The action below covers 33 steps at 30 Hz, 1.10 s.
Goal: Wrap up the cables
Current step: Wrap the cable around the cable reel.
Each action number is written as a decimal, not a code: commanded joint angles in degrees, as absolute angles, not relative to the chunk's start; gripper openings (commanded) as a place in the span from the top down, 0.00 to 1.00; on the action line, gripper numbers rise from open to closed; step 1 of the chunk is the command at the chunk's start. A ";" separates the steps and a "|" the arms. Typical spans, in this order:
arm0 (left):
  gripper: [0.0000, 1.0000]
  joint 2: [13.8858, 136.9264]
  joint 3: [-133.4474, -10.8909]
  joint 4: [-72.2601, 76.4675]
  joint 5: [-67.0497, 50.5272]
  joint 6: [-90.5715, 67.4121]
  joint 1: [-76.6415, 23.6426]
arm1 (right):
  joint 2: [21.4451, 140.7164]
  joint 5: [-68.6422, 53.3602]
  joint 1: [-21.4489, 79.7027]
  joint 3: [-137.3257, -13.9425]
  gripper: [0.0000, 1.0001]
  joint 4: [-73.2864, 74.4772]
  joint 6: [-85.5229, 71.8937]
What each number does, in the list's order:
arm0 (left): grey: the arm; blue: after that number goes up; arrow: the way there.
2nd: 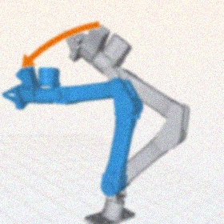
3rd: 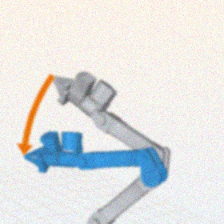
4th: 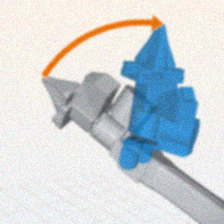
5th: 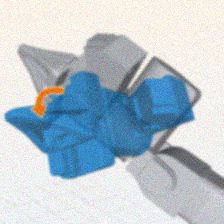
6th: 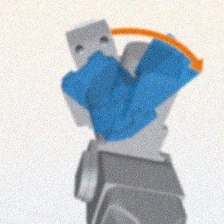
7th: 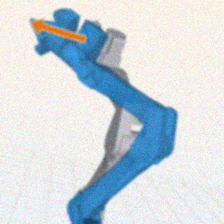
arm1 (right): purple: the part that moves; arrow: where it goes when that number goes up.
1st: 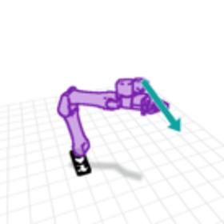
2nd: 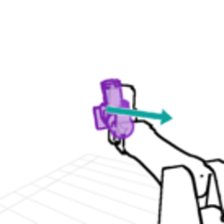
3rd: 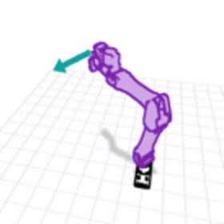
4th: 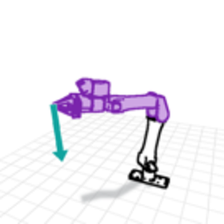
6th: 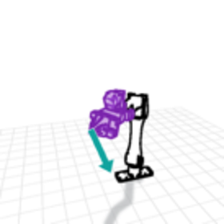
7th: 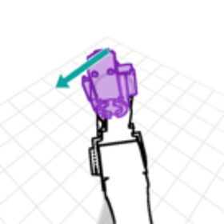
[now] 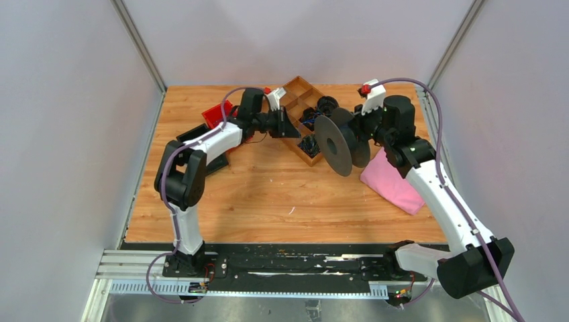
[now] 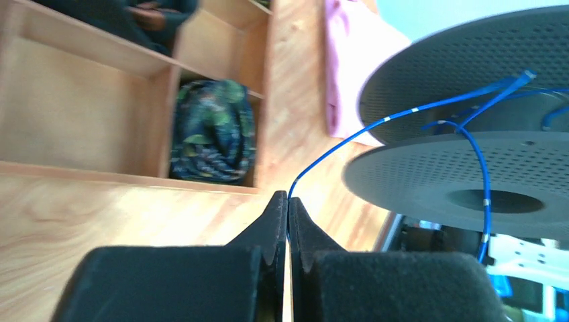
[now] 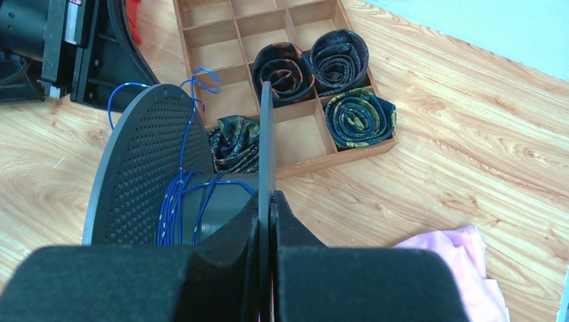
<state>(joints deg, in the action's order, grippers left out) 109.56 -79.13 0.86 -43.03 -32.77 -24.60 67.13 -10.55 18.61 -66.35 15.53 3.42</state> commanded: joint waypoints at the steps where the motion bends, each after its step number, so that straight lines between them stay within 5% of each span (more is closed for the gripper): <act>1: 1.00 107.70 -83.51 -8.00 -38.93 -22.37 -21.79 | 65.74 -9.19 17.46 -70.69 0.99 15.08 3.79; 33: 1.00 102.29 -80.34 -22.32 -15.76 6.83 -28.46 | 72.81 0.23 16.83 -90.31 0.99 26.15 -8.09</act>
